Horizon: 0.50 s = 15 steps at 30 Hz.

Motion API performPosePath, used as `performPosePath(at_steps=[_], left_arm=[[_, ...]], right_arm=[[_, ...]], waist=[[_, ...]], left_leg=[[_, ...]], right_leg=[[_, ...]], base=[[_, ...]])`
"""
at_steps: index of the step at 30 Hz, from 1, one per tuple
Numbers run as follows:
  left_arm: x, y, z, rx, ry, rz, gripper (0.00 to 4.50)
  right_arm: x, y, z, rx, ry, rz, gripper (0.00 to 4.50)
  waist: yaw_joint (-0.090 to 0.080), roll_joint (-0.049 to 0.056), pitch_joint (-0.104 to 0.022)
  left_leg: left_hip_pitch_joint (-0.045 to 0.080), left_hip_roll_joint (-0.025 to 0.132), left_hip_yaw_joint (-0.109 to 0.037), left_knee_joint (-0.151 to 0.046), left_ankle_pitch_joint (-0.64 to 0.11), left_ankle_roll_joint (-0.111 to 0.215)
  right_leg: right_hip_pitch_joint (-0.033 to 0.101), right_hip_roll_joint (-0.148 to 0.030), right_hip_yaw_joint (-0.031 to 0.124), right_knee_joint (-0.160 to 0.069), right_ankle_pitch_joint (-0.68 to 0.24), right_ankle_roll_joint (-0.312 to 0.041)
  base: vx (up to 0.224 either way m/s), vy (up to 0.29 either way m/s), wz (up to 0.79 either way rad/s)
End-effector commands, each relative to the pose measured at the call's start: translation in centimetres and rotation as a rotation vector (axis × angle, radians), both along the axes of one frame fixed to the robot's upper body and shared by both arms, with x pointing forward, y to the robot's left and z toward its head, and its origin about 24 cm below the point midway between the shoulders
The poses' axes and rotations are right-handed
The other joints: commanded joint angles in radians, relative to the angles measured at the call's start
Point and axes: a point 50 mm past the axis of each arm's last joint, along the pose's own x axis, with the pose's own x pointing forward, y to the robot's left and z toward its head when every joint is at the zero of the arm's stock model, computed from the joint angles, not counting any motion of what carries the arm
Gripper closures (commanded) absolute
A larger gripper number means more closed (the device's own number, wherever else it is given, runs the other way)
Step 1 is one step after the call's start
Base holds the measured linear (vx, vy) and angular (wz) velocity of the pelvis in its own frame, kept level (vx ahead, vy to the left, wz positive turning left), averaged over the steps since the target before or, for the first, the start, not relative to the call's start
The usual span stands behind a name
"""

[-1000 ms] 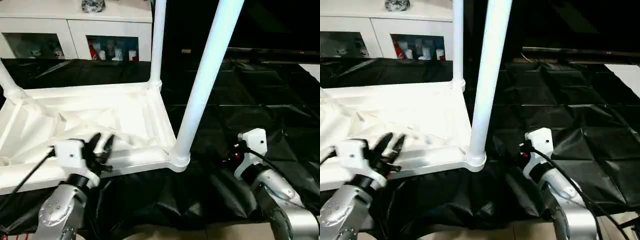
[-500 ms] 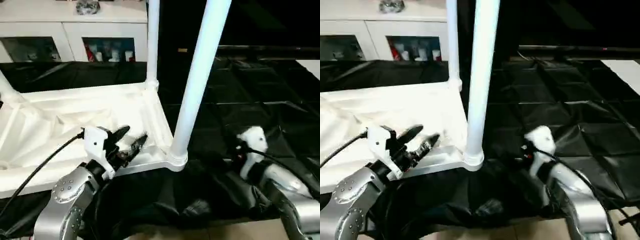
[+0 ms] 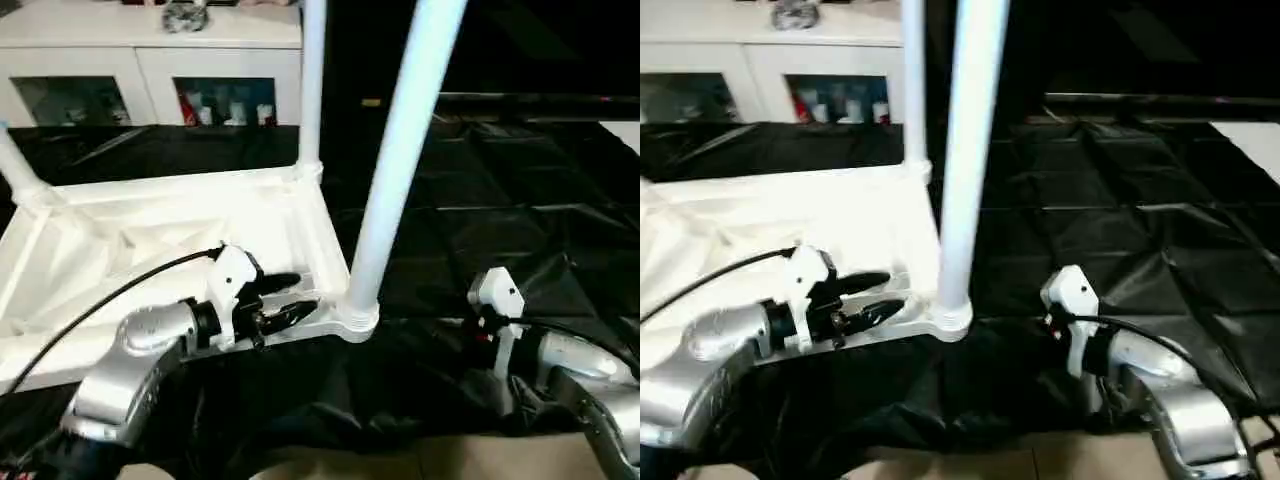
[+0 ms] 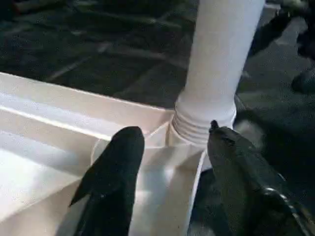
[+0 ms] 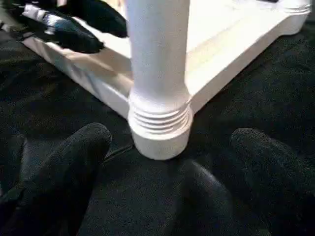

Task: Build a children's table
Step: Rotate table base

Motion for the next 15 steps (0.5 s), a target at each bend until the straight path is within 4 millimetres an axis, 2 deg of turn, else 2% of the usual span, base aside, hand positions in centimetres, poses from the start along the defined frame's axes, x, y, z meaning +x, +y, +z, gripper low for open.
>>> performPosePath(at_steps=[1,4,6,9,14,15], left_arm=[[0.4,0.1,0.0,0.049,0.004,-0.081,2.48],[0.6,0.2,0.0,0.055,0.021,-0.121,2.77],[0.9,0.2,0.0,0.070,0.033,-0.157,2.87],[1.2,0.4,-0.3,0.105,0.055,-0.196,3.12],[1.8,0.5,-0.8,0.149,0.067,-0.231,3.56],[1.9,0.5,-0.9,0.159,0.063,-0.236,3.56]], right_arm=[[0.4,0.2,0.4,-0.027,-0.021,0.048,0.00],[0.7,0.2,0.7,-0.024,-0.025,0.052,0.00],[1.2,0.2,0.9,-0.026,-0.031,0.052,0.00],[1.4,0.2,0.9,-0.038,-0.032,0.063,0.00],[1.5,0.2,0.7,-0.062,-0.028,0.081,0.00],[1.5,0.1,0.7,-0.068,-0.029,0.081,0.00]], waist=[[0.001,0.006,-0.046],[0.000,0.000,-0.046],[-0.001,0.002,-0.046],[-0.001,-0.001,-0.046],[0.001,0.005,-0.045],[0.000,0.002,-0.044]], left_leg=[[0.010,0.009,-0.001,-0.065,-0.317,0.012],[0.010,0.012,0.000,-0.065,-0.317,0.012],[0.011,0.011,0.000,-0.064,-0.321,0.013],[0.012,0.011,0.001,-0.063,-0.326,0.011],[0.011,0.010,0.000,-0.063,-0.340,0.004],[0.011,0.010,0.000,-0.063,-0.348,0.003]], right_leg=[[0.036,-0.030,0.027,-0.069,-0.304,-0.144],[0.036,-0.032,0.027,-0.068,-0.306,-0.161],[0.035,-0.033,0.027,-0.067,-0.319,-0.165],[0.034,-0.033,0.027,-0.068,-0.335,-0.164],[0.033,-0.034,0.028,-0.069,-0.361,-0.155],[0.032,-0.035,0.027,-0.071,-0.373,-0.153]], base=[[0.000,0.000,0.00],[0.000,0.000,0.00],[0.000,0.000,0.00],[0.000,0.000,0.00],[0.000,0.000,0.00],[0.000,0.000,0.00]])
